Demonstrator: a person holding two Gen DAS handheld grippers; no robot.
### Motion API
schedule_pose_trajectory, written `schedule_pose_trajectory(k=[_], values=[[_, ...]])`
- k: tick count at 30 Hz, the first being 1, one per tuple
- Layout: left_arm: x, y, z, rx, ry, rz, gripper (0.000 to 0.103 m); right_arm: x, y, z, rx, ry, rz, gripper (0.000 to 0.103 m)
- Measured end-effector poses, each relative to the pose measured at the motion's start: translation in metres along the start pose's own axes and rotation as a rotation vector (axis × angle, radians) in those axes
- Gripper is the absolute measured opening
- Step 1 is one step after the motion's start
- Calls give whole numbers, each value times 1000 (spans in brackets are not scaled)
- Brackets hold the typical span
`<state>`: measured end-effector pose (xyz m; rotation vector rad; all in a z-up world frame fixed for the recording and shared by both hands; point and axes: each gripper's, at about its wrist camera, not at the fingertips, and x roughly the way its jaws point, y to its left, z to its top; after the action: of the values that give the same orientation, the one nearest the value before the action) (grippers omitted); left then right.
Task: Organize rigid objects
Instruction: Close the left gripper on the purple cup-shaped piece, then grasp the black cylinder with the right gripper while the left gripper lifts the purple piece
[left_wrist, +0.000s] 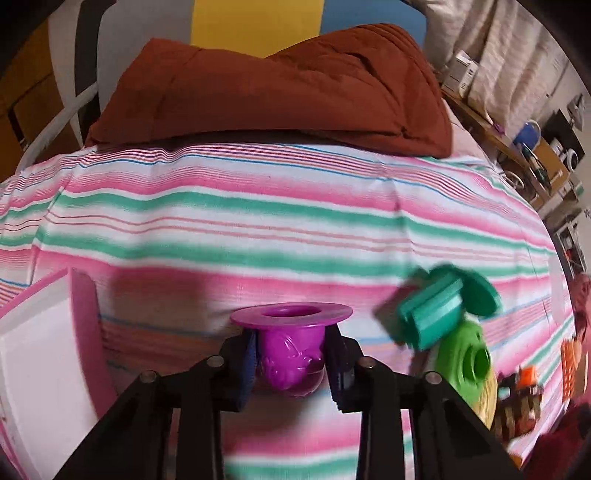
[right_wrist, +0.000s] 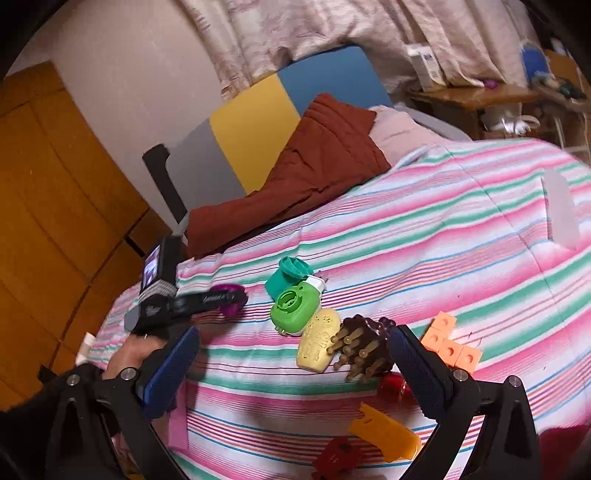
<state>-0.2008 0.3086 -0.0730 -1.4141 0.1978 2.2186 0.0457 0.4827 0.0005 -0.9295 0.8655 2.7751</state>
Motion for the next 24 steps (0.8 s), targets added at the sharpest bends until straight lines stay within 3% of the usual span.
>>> schedule_pose_trajectory(k=[8, 13, 19, 24], values=[[-74, -17, -63, 117, -124, -66, 32, 14, -8, -4, 42, 88, -18, 103], [-108, -8, -96, 103, -160, -113, 32, 29, -2, -18, -9, 207, -73, 103], [-135, 2, -123, 103, -197, -134, 32, 17, 2, -43, -17, 336, -141, 103], [-148, 14, -139, 73, -216, -165, 32, 22, 16, -67, -154, 530, -212, 103]])
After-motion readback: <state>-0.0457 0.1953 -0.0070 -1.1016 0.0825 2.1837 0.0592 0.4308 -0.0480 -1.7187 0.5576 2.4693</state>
